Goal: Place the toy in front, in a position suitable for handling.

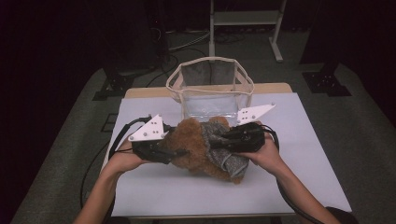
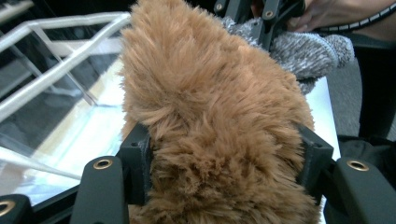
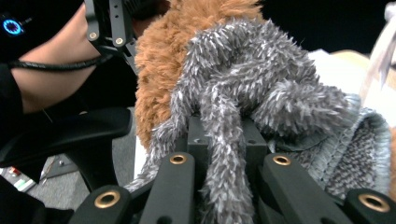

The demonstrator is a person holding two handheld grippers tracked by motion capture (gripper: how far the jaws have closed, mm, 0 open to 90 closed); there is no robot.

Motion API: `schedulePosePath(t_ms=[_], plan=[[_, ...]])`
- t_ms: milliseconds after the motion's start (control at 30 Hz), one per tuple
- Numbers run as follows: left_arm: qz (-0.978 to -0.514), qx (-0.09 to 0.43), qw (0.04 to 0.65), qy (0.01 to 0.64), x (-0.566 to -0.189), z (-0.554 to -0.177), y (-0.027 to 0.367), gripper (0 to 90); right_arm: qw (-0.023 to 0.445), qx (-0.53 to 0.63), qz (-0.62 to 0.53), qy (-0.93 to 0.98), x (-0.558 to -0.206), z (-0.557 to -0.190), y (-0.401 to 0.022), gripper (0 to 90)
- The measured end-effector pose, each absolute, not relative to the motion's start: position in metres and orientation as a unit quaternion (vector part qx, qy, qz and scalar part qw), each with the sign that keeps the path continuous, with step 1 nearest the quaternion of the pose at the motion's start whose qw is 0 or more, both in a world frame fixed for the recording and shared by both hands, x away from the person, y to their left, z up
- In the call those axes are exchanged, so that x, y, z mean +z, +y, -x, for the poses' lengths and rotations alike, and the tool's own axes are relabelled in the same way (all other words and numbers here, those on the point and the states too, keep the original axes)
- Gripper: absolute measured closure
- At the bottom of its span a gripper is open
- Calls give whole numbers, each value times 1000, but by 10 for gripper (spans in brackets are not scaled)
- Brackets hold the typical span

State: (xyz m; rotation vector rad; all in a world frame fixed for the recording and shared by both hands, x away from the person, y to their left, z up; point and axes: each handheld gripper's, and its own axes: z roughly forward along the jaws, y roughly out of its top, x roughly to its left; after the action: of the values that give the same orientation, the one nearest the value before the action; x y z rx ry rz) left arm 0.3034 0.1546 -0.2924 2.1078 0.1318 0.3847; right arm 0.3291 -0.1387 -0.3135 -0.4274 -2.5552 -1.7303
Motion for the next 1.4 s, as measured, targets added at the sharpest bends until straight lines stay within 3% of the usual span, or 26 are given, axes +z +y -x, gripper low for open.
schedulePosePath(t_ms=[500,933,1400], plan=[[-863,145,482,42,-309,-318,108,355,-28,-491,192,-849,-341,-333,-196,778],[-852,137,501,55,-316,-320,118,362,-45,-500,186,-844,-327,-336,-196,775],[-851,132,504,68,-324,-321,124,359,-48,-460,202,-863,-355,-338,-207,778]])
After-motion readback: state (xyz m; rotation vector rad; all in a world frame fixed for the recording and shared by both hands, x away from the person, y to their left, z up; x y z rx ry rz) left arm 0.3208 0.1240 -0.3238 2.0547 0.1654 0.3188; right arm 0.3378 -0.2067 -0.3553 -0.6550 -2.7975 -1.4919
